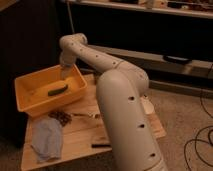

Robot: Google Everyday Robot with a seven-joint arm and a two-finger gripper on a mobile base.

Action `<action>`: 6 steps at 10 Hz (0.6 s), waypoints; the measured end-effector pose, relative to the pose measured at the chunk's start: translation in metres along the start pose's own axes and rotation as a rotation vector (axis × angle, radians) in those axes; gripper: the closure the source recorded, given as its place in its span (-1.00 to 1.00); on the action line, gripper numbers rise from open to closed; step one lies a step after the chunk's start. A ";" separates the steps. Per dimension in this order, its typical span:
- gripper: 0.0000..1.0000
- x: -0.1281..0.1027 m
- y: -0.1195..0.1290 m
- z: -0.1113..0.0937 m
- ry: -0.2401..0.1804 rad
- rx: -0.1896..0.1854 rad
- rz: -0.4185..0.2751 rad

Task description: Place pepper in paper cup

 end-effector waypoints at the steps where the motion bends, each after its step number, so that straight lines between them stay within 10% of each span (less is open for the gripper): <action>1: -0.30 0.001 0.001 0.005 0.011 -0.015 -0.005; 6: -0.30 0.006 0.016 0.021 0.054 -0.077 -0.036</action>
